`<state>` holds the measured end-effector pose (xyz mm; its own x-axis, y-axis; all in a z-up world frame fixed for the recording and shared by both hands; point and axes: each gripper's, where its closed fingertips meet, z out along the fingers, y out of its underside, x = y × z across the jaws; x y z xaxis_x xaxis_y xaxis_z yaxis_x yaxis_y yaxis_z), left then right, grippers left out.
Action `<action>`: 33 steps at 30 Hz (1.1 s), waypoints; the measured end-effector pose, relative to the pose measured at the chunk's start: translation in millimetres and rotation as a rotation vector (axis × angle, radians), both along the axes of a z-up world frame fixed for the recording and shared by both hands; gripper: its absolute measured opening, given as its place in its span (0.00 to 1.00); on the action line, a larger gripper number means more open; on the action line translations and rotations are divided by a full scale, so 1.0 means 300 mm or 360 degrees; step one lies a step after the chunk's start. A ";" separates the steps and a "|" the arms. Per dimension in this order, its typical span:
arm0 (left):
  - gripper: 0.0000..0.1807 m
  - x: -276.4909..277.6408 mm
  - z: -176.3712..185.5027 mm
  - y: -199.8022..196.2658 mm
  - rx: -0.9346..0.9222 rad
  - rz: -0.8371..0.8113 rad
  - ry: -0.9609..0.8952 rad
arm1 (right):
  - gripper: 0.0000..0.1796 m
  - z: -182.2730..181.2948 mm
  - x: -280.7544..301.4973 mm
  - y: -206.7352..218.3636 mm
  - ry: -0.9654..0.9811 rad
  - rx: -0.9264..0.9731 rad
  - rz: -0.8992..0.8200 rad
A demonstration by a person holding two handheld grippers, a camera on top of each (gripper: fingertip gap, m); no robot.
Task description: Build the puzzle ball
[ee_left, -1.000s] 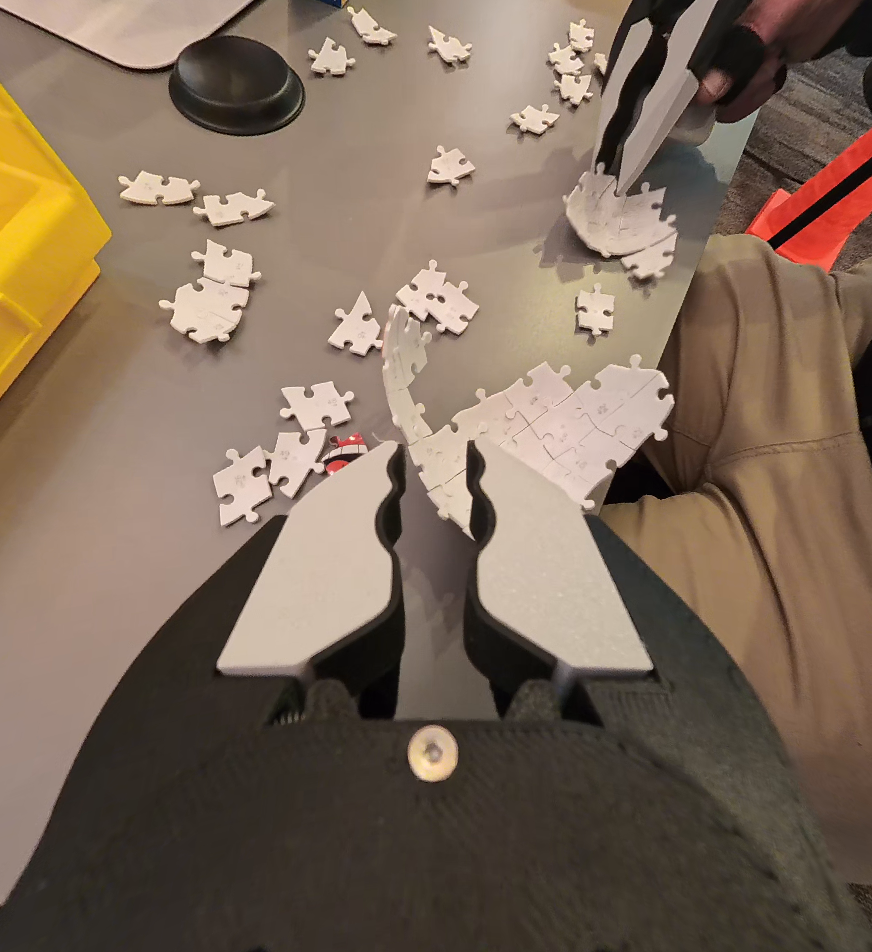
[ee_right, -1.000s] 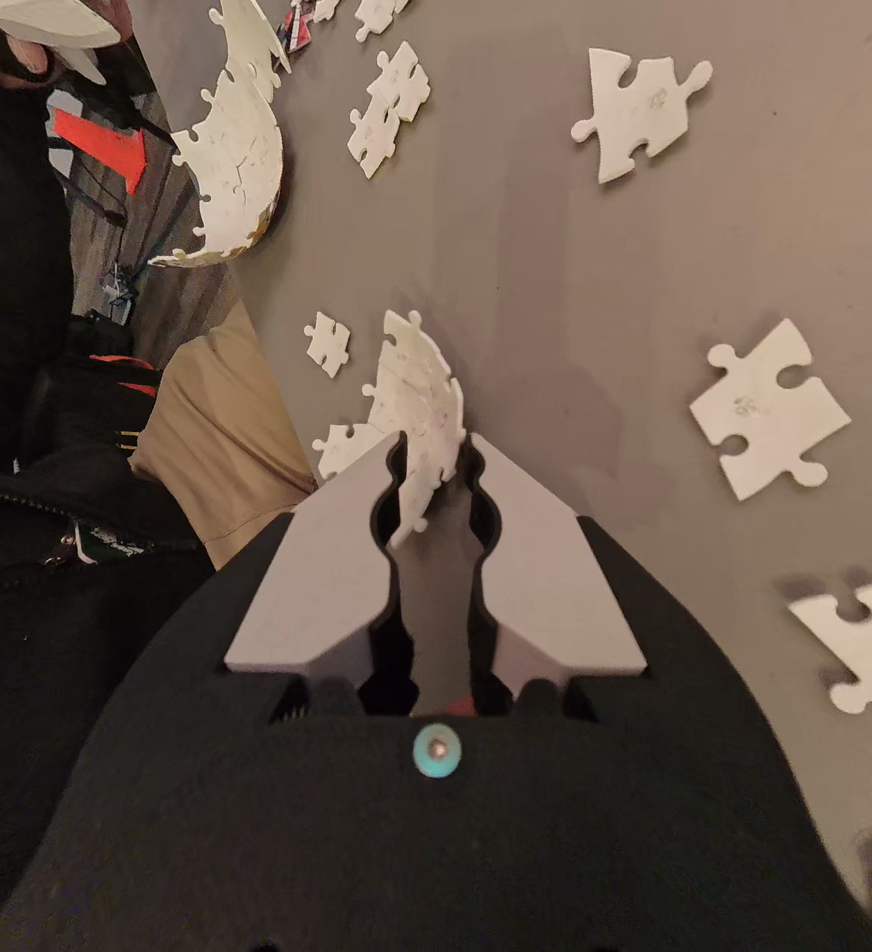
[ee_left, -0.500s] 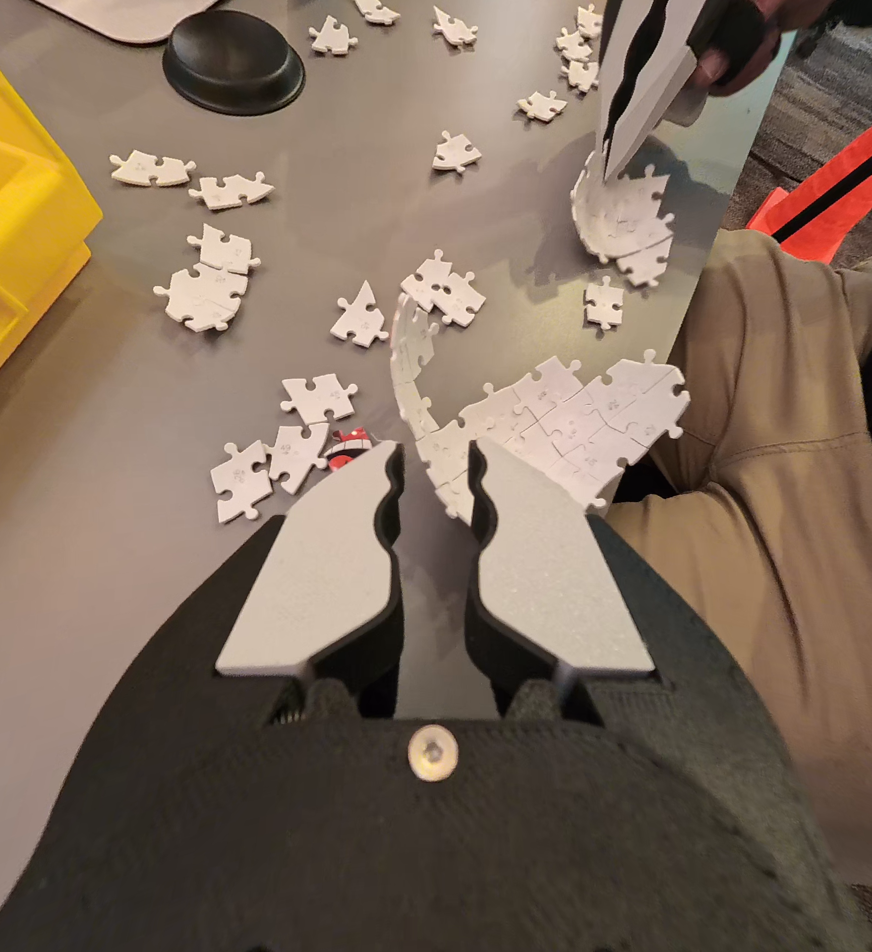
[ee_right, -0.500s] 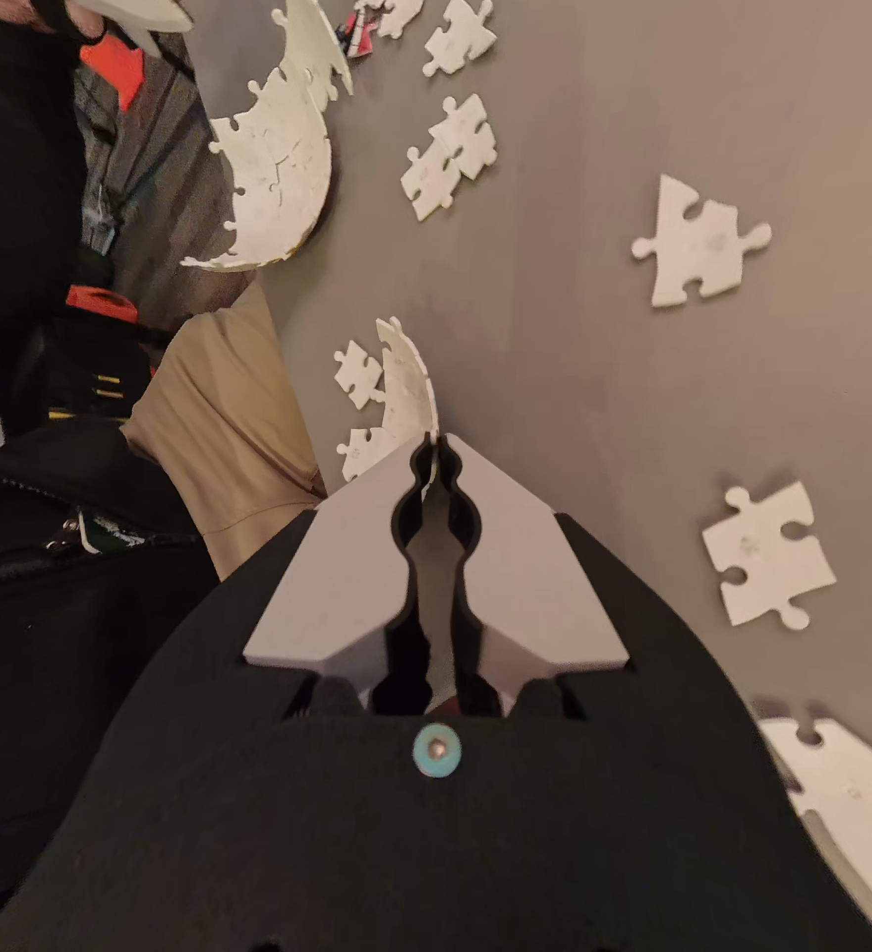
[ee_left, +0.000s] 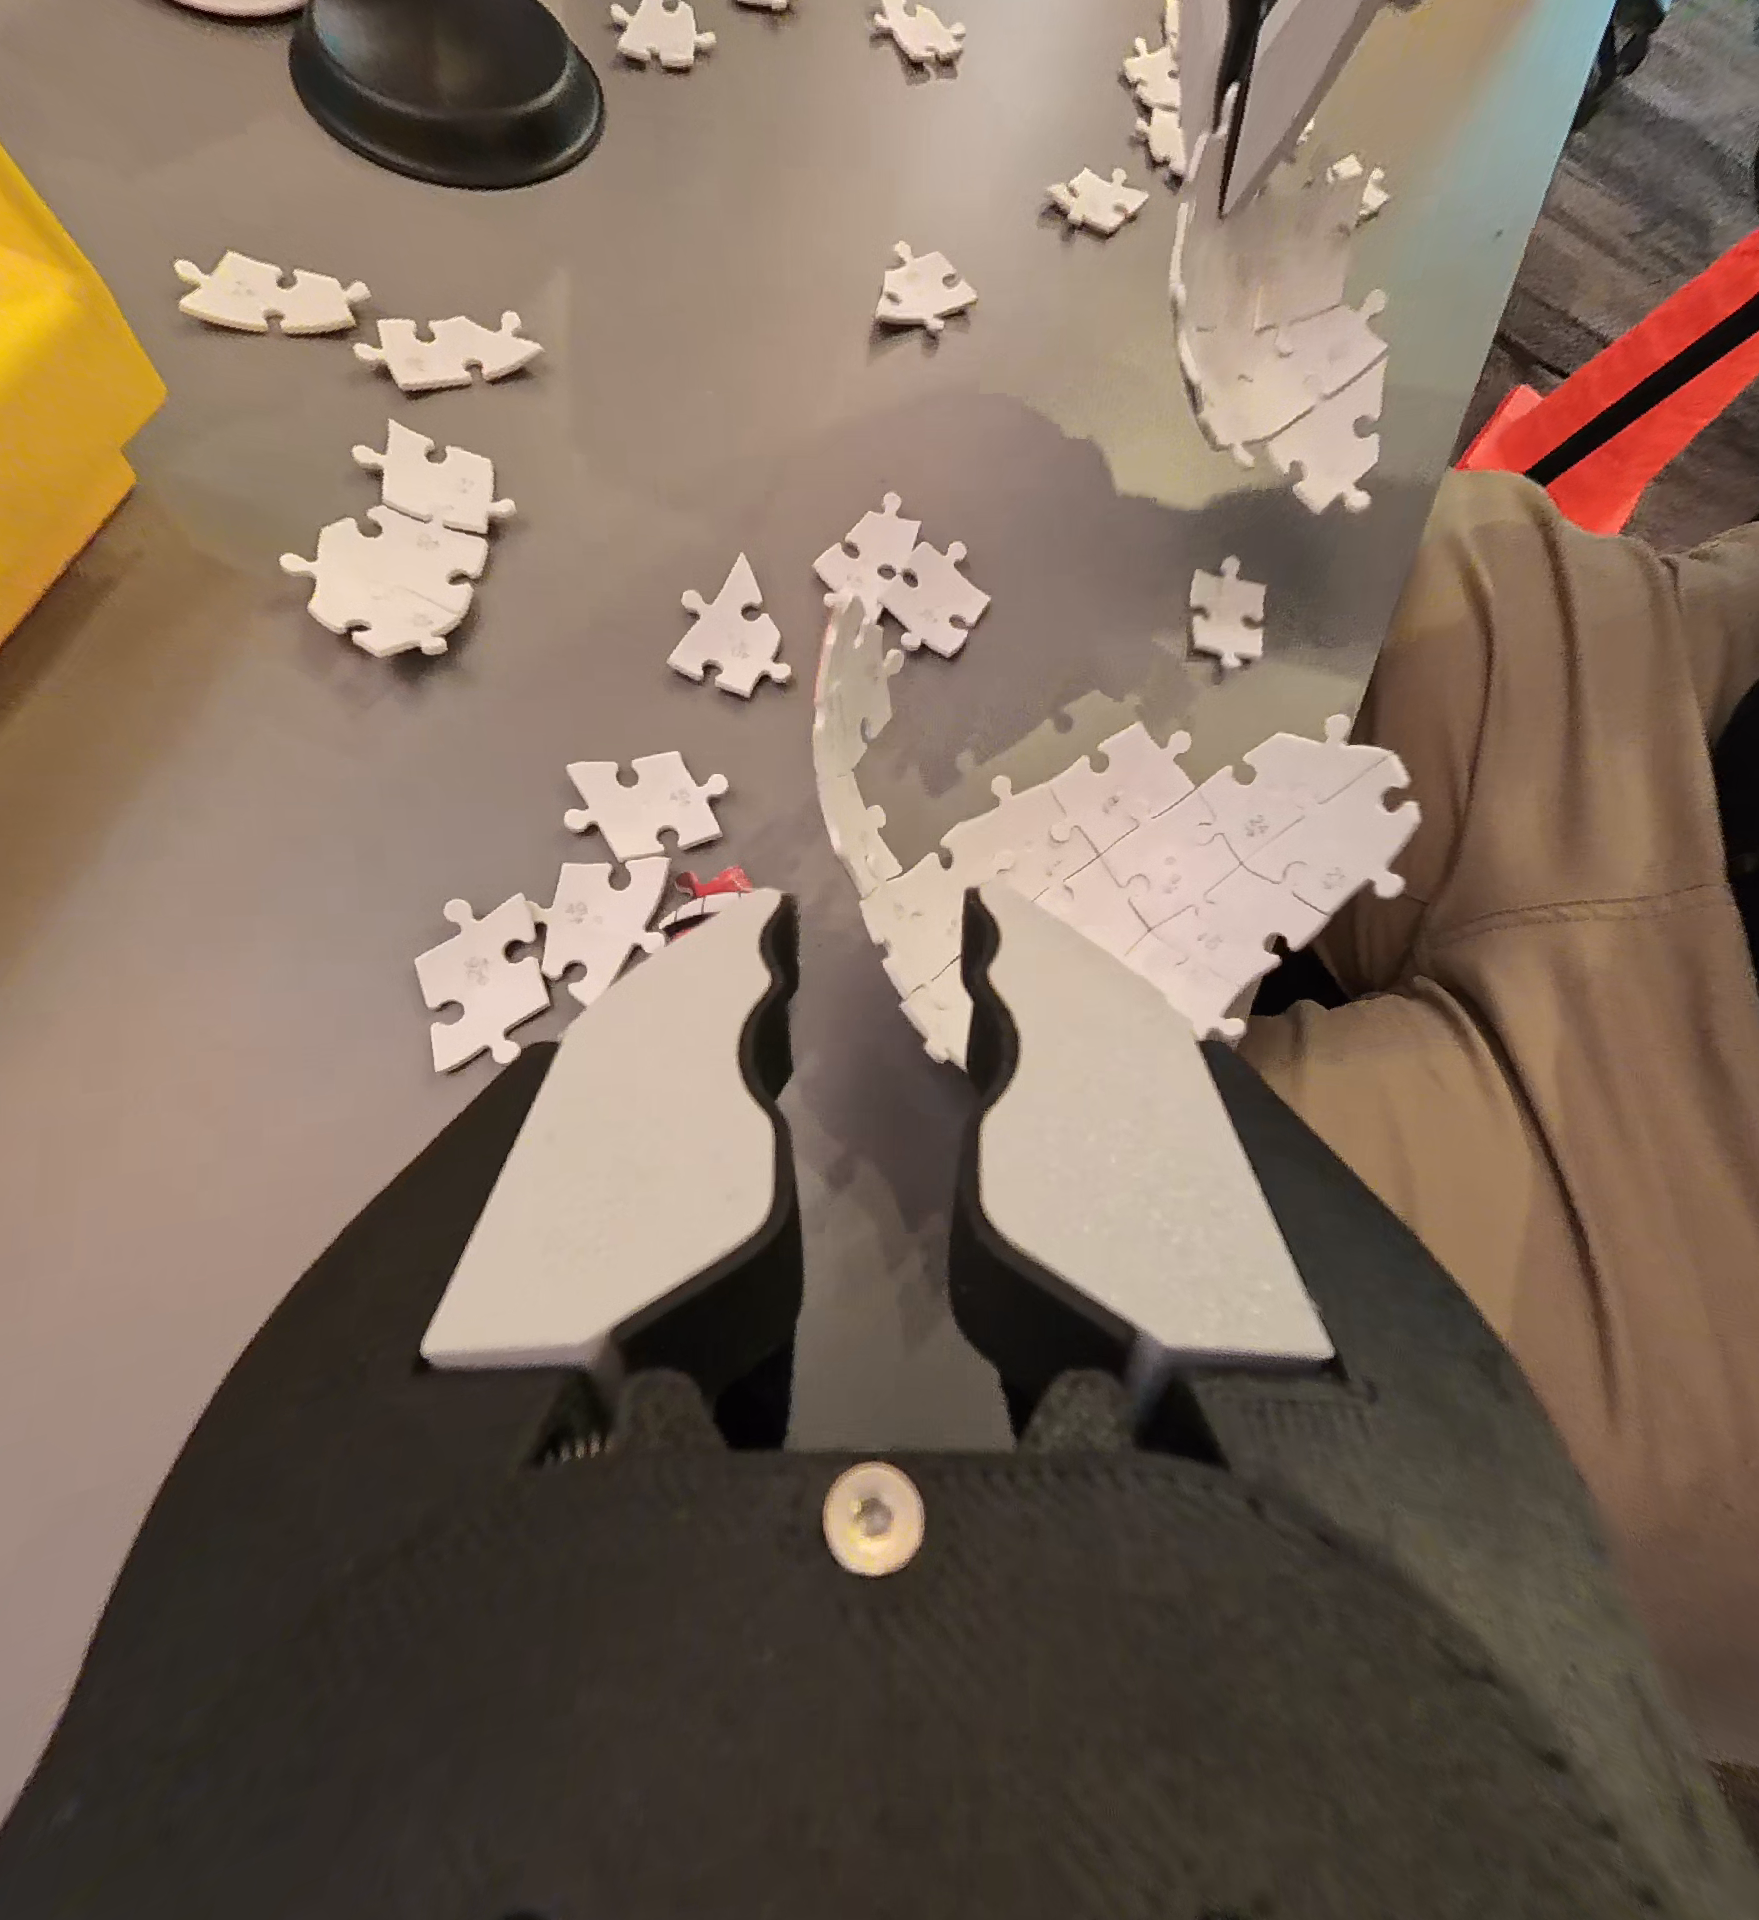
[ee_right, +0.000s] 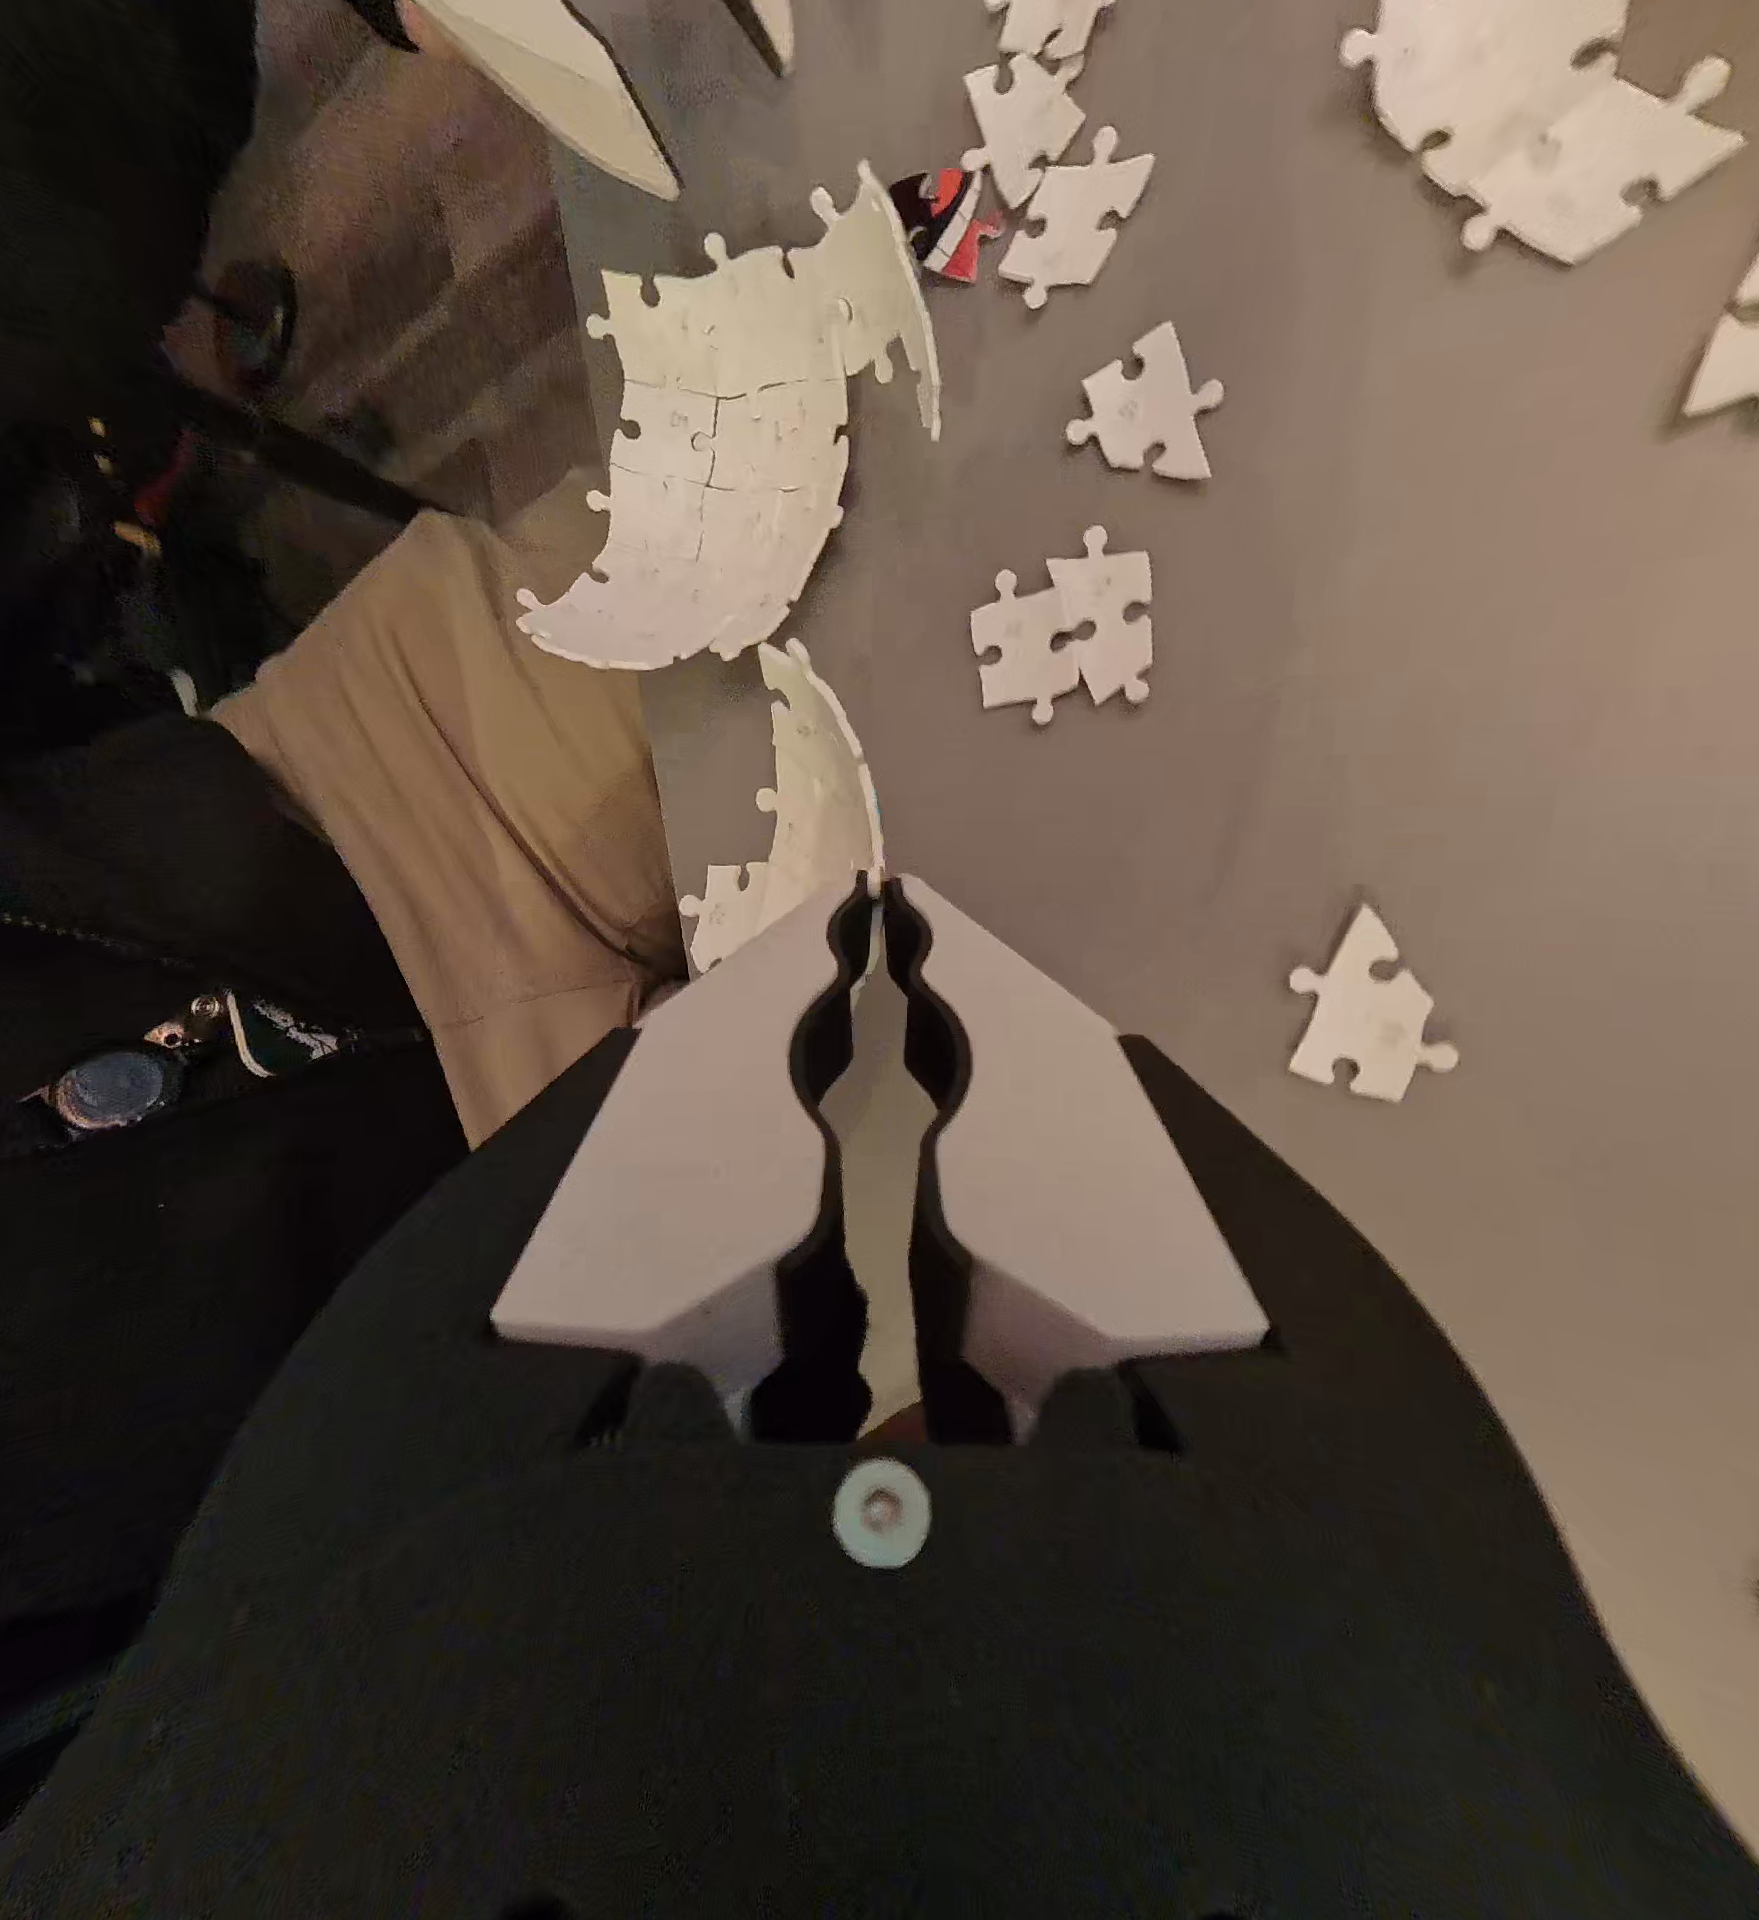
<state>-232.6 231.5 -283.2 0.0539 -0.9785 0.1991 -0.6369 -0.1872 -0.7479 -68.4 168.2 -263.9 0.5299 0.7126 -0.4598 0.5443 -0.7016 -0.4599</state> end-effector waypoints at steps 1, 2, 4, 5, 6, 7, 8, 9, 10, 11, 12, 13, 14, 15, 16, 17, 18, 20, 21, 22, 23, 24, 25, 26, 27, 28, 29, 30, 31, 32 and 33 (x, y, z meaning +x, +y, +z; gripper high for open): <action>0.17 0.002 -0.006 -0.002 -0.0002 -0.0007 0.0013 | 0.00 -0.001 -0.014 0.009 -0.0031 -0.0005 0.0045; 0.17 0.005 -0.010 -0.003 -0.0005 -0.0014 0.0019 | 0.00 -0.003 -0.026 0.021 -0.0067 -0.0008 0.0081; 0.17 0.011 -0.012 -0.006 -0.0007 -0.0023 0.0019 | 0.00 -0.006 -0.051 0.048 -0.0126 -0.0013 0.0143; 0.17 0.013 -0.012 -0.008 -0.0012 -0.0029 0.0018 | 0.00 -0.008 -0.064 0.058 -0.0149 -0.0020 0.0182; 0.17 0.015 -0.014 -0.008 -0.0014 -0.0033 0.0022 | 0.00 -0.012 -0.076 0.069 -0.0178 -0.0026 0.0216; 0.17 0.017 -0.016 -0.007 -0.0012 -0.0035 0.0026 | 0.00 -0.017 -0.088 0.078 -0.0210 -0.0035 0.0247; 0.17 0.021 -0.018 -0.007 -0.0015 -0.0040 0.0029 | 0.00 -0.021 -0.099 0.085 -0.0239 -0.0046 0.0280; 0.17 0.025 -0.021 -0.007 -0.0017 -0.0045 0.0033 | 0.00 -0.027 -0.111 0.090 -0.0263 -0.0058 0.0315; 0.17 0.030 -0.023 -0.007 -0.0016 -0.0052 0.0036 | 0.00 -0.033 -0.122 0.096 -0.0284 -0.0070 0.0341; 0.17 0.035 -0.026 -0.008 -0.0016 -0.0062 0.0040 | 0.00 -0.039 -0.131 0.103 -0.0304 -0.0079 0.0357; 0.17 0.039 -0.029 -0.009 -0.0017 -0.0072 0.0046 | 0.00 -0.047 -0.139 0.109 -0.0328 -0.0084 0.0374; 0.18 0.042 -0.033 -0.008 -0.0016 -0.0082 0.0054 | 0.00 -0.055 -0.145 0.114 -0.0356 -0.0084 0.0393; 0.18 0.046 -0.037 -0.003 -0.0013 -0.0085 0.0059 | 0.00 -0.062 -0.153 0.118 -0.0377 -0.0084 0.0409; 0.18 0.051 -0.038 0.001 -0.0017 -0.0087 0.0059 | 0.00 -0.067 -0.161 0.121 -0.0394 -0.0088 0.0422; 0.18 0.056 -0.037 0.005 -0.0026 -0.0092 0.0052 | 0.00 -0.074 -0.167 0.124 -0.0413 -0.0090 0.0433; 0.18 0.062 -0.037 0.008 -0.0035 -0.0097 0.0044 | 0.00 -0.080 -0.172 0.126 -0.0431 -0.0093 0.0444; 0.18 0.067 -0.038 0.010 -0.0043 -0.0102 0.0043 | 0.00 -0.085 -0.178 0.126 -0.0441 -0.0101 0.0453; 0.18 0.074 -0.046 0.015 -0.0045 -0.0117 0.0057 | 0.00 -0.098 -0.186 0.125 -0.0465 -0.0126 0.0471; 0.19 0.078 -0.050 0.014 -0.0051 -0.0129 0.0064 | 0.00 -0.106 -0.188 0.127 -0.0479 -0.0135 0.0476; 0.19 0.082 -0.053 0.013 -0.0054 -0.0140 0.0069 | 0.00 -0.113 -0.190 0.129 -0.0485 -0.0146 0.0482; 0.19 0.085 -0.057 0.012 -0.0053 -0.0150 0.0075 | 0.00 -0.118 -0.194 0.130 -0.0486 -0.0161 0.0488; 0.19 0.088 -0.060 0.012 -0.0055 -0.0159 0.0083 | 0.00 -0.124 -0.197 0.132 -0.0486 -0.0174 0.0490; 0.19 0.091 -0.064 0.010 -0.0057 -0.0169 0.0088 | 0.00 -0.128 -0.201 0.133 -0.0485 -0.0186 0.0495; 0.19 0.093 -0.066 0.009 -0.0055 -0.0178 0.0093 | 0.00 -0.132 -0.204 0.133 -0.0483 -0.0198 0.0502; 0.19 0.095 -0.069 0.009 -0.0054 -0.0183 0.0097 | 0.00 -0.136 -0.208 0.135 -0.0484 -0.0206 0.0507; 0.19 0.096 -0.071 0.009 -0.0056 -0.0185 0.0099 | 0.00 -0.140 -0.209 0.138 -0.0489 -0.0211 0.0509; 0.19 0.097 -0.073 0.009 -0.0059 -0.0188 0.0100 | 0.00 -0.142 -0.212 0.140 -0.0489 -0.0218 0.0510; 0.19 0.099 -0.074 0.010 -0.0060 -0.0191 0.0100 | 0.00 -0.143 -0.215 0.141 -0.0484 -0.0226 0.0512; 0.19 0.100 -0.076 0.010 -0.0062 -0.0193 0.0101 | 0.00 -0.144 -0.218 0.141 -0.0481 -0.0234 0.0514; 0.18 0.101 -0.077 0.011 -0.0063 -0.0194 0.0102 | 0.00 -0.146 -0.219 0.141 -0.0483 -0.0241 0.0515; 0.18 0.103 -0.078 0.012 -0.0066 -0.0196 0.0102 | 0.00 -0.150 -0.220 0.141 -0.0487 -0.0247 0.0518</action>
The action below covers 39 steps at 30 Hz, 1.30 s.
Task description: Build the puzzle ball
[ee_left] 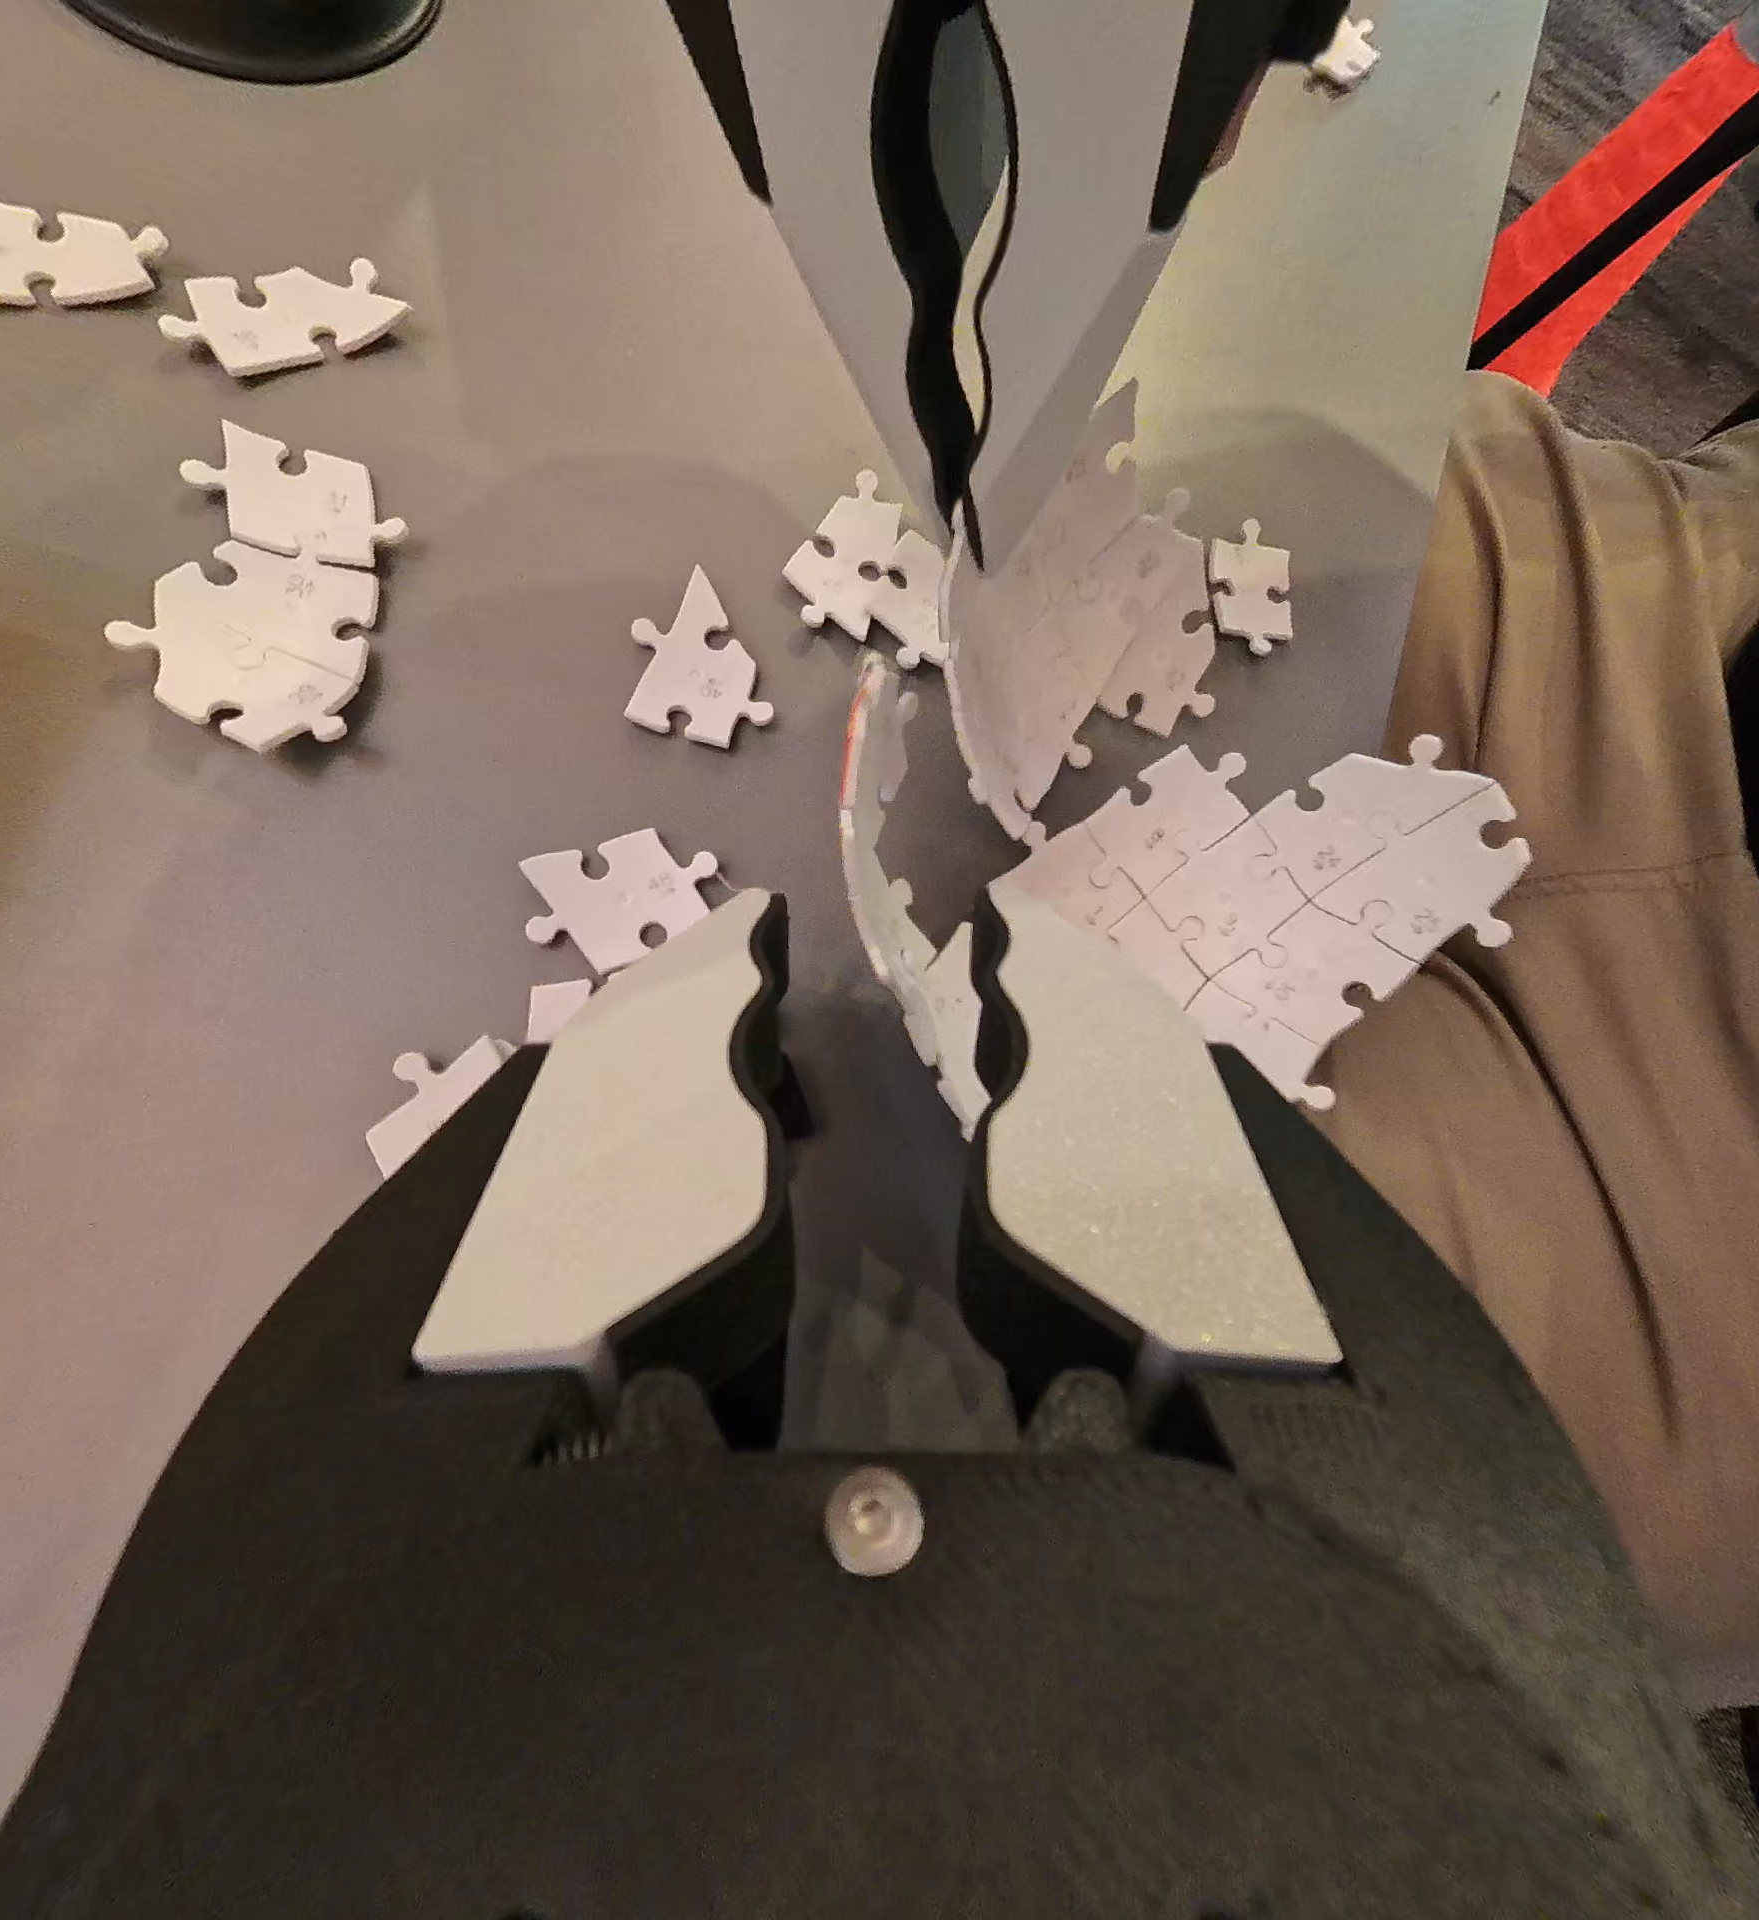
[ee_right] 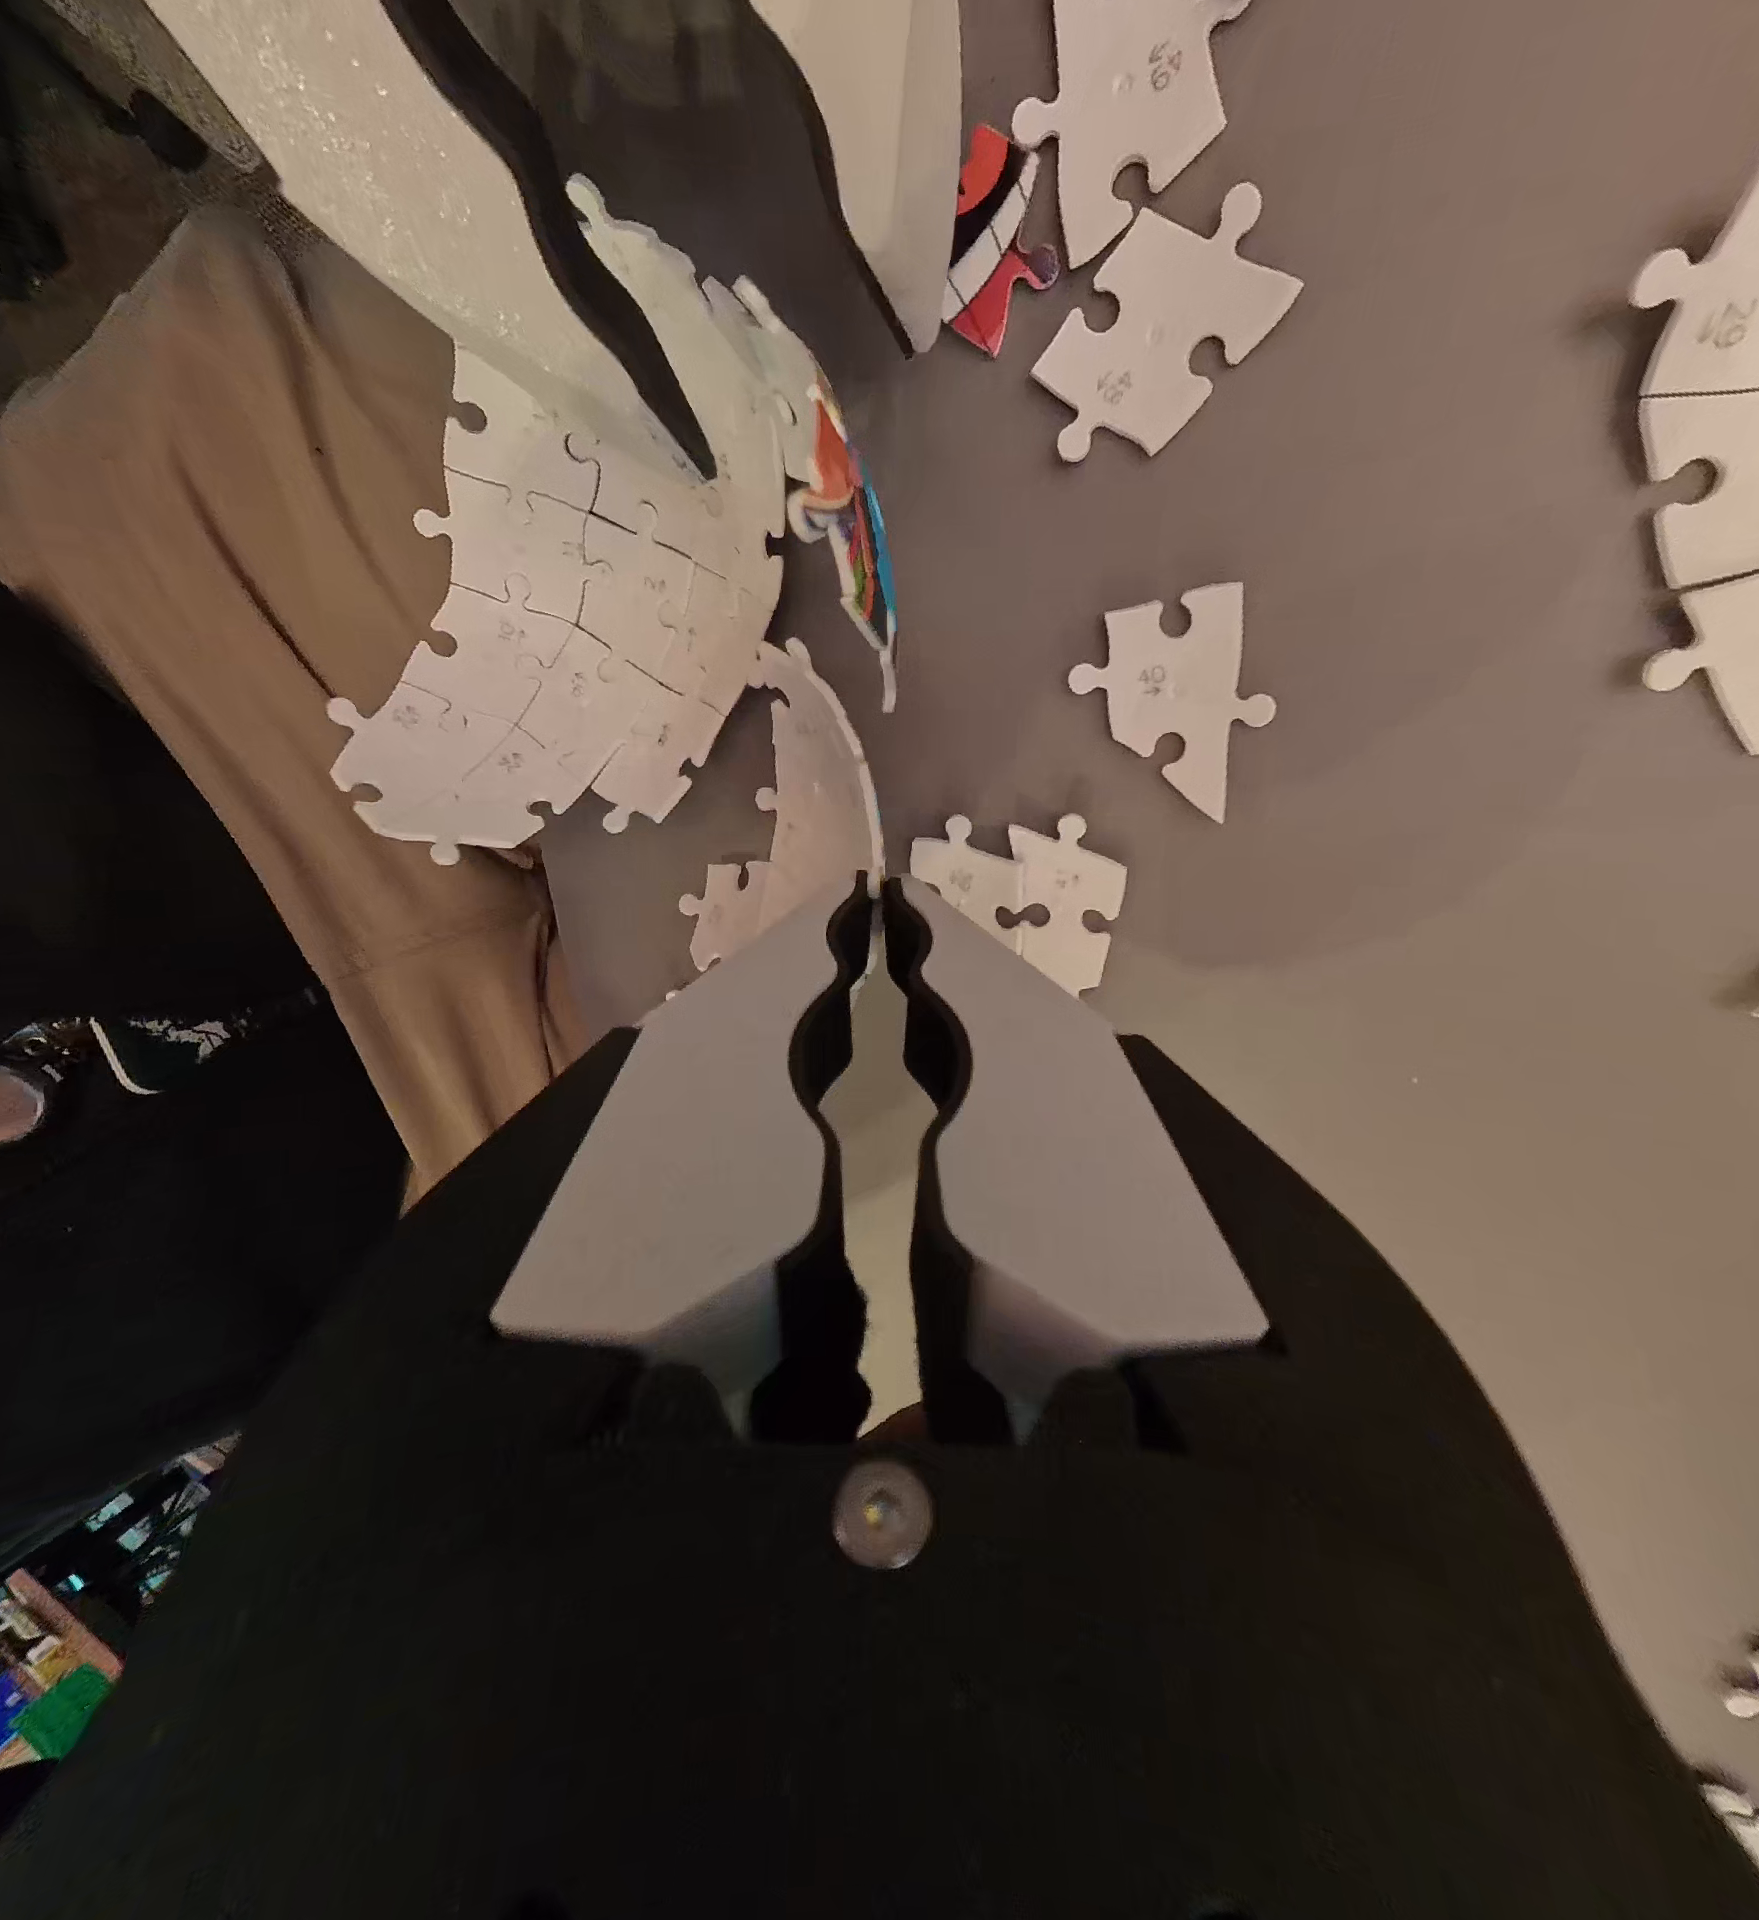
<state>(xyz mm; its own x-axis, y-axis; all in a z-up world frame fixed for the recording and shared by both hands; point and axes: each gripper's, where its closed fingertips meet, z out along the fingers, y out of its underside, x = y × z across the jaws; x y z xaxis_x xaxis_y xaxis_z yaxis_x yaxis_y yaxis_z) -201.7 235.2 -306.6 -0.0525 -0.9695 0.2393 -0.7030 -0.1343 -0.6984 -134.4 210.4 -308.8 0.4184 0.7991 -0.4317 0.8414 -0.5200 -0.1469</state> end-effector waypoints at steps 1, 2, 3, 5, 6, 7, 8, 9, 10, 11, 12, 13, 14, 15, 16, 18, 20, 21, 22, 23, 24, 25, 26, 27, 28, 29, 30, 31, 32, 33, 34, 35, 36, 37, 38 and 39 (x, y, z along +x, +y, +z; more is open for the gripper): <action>0.18 0.003 -0.001 0.000 -0.0004 -0.0005 -0.0001 | 0.00 -0.004 0.000 0.000 -0.0008 -0.0007 0.0002; 0.18 0.006 -0.002 -0.001 -0.0007 -0.0011 -0.0001 | 0.00 -0.008 0.001 -0.002 -0.0014 -0.0014 0.0005; 0.18 0.008 -0.005 -0.003 -0.0009 -0.0018 0.0004 | 0.00 -0.010 -0.001 -0.002 -0.0013 -0.0023 0.0006; 0.18 0.012 -0.011 -0.007 -0.0014 -0.0036 0.0019 | 0.00 -0.010 -0.008 -0.001 0.0006 -0.0043 -0.0007; 0.18 0.014 -0.014 -0.008 -0.0013 -0.0042 0.0028 | 0.00 -0.011 -0.011 0.001 0.0013 -0.0051 -0.0013; 0.18 0.014 -0.018 -0.010 -0.0012 -0.0048 0.0038 | 0.00 -0.013 -0.013 0.002 0.0016 -0.0057 -0.0018; 0.18 0.014 -0.021 -0.013 -0.0015 -0.0055 0.0044 | 0.00 -0.013 -0.016 0.003 0.0022 -0.0064 -0.0025; 0.18 0.015 -0.024 -0.016 -0.0020 -0.0062 0.0048 | 0.00 -0.014 -0.020 0.003 0.0029 -0.0070 -0.0032; 0.18 0.016 -0.026 -0.017 -0.0021 -0.0063 0.0051 | 0.00 -0.015 -0.023 0.003 0.0032 -0.0073 -0.0036; 0.18 0.017 -0.028 -0.019 -0.0026 -0.0064 0.0054 | 0.00 -0.017 -0.024 0.002 0.0029 -0.0074 -0.0038; 0.18 0.017 -0.030 -0.022 -0.0035 -0.0069 0.0058 | 0.00 -0.020 -0.026 0.001 0.0023 -0.0075 -0.0040; 0.17 0.017 -0.032 -0.025 -0.0041 -0.0072 0.0062 | 0.00 -0.021 -0.028 0.000 0.0022 -0.0073 -0.0039; 0.17 0.016 -0.035 -0.029 -0.0046 -0.0078 0.0067 | 0.00 -0.020 -0.031 -0.002 0.0025 -0.0071 -0.0039; 0.17 0.016 -0.039 -0.032 -0.0048 -0.0084 0.0073 | 0.00 -0.019 -0.035 -0.002 0.0030 -0.0069 -0.0042; 0.17 0.016 -0.042 -0.034 -0.0048 -0.0087 0.0080 | 0.00 -0.018 -0.037 -0.001 0.0031 -0.0066 -0.0043; 0.17 0.017 -0.048 -0.037 -0.0050 -0.0087 0.0091 | 0.00 -0.019 -0.039 -0.002 0.0028 -0.0062 -0.0043; 0.16 0.016 -0.050 -0.041 -0.0055 -0.0094 0.0094 | 0.00 -0.020 -0.040 -0.001 0.0025 -0.0064 -0.0046; 0.16 0.015 -0.051 -0.042 -0.0053 -0.0095 0.0096 | 0.00 -0.022 -0.039 -0.001 0.0023 -0.0069 -0.0048; 0.16 0.014 -0.052 -0.042 -0.0051 -0.0095 0.0098 | 0.00 -0.023 -0.037 0.000 0.0018 -0.0073 -0.0049; 0.16 0.013 -0.052 -0.043 -0.0050 -0.0097 0.0098 | 0.00 -0.024 -0.036 0.000 0.0016 -0.0078 -0.0051; 0.15 0.013 -0.052 -0.043 -0.0049 -0.0097 0.0097 | 0.00 -0.024 -0.036 0.000 0.0019 -0.0088 -0.0054; 0.15 0.014 -0.051 -0.043 -0.0050 -0.0098 0.0095 | 0.00 -0.024 -0.036 0.000 0.0020 -0.0099 -0.0057; 0.16 0.015 -0.050 -0.045 -0.0051 -0.0101 0.0093 | 0.00 -0.026 -0.034 0.000 0.0016 -0.0107 -0.0058; 0.16 0.015 -0.049 -0.044 -0.0047 -0.0100 0.0094 | 0.00 -0.027 -0.034 0.000 0.0015 -0.0117 -0.0062; 0.17 0.015 -0.049 -0.043 -0.0043 -0.0095 0.0098 | 0.00 -0.027 -0.035 -0.001 0.0018 -0.0130 -0.0068; 0.18 0.015 -0.048 -0.043 -0.0036 -0.0091 0.0105 | 0.00 -0.028 -0.035 0.000 0.0018 -0.0137 -0.0073; 0.18 0.014 -0.045 -0.044 -0.0025 -0.0092 0.0108 | 0.00 -0.028 -0.035 0.000 0.0018 -0.0143 -0.0076; 0.19 0.014 -0.040 -0.043 -0.0009 -0.0087 0.0108 | 0.00 -0.028 -0.036 -0.002 0.0021 -0.0149 -0.0077; 0.20 0.014 -0.036 -0.041 0.0009 -0.0073 0.0114 | 0.00 -0.028 -0.037 -0.005 0.0022 -0.0157 -0.0076; 0.22 0.013 -0.032 -0.040 0.0035 -0.0060 0.0134 | 0.00 -0.029 -0.036 -0.008 0.0019 -0.0164 -0.0073; 0.24 0.012 -0.028 -0.041 0.0080 -0.0055 0.0159 | 0.00 -0.029 -0.036 -0.011 0.0020 -0.0170 -0.0073; 0.26 0.010 -0.026 -0.043 0.0124 -0.0048 0.0188 | 0.00 -0.028 -0.037 -0.012 0.0028 -0.0176 -0.0077; 0.28 0.010 -0.026 -0.045 0.0156 -0.0034 0.0221 | 0.00 -0.028 -0.038 -0.013 0.0035 -0.0184 -0.0082; 0.30 0.011 -0.029 -0.047 0.0185 -0.0019 0.0249 | 0.00 -0.029 -0.038 -0.013 0.0037 -0.0188 -0.0086; 0.33 0.012 -0.037 -0.048 0.0213 -0.0006 0.0282 | 0.00 -0.030 -0.037 -0.014 0.0039 -0.0191 -0.0090; 0.34 0.010 -0.051 -0.043 0.0246 0.0021 0.0331 | 0.00 -0.031 -0.038 -0.015 0.0045 -0.0197 -0.0096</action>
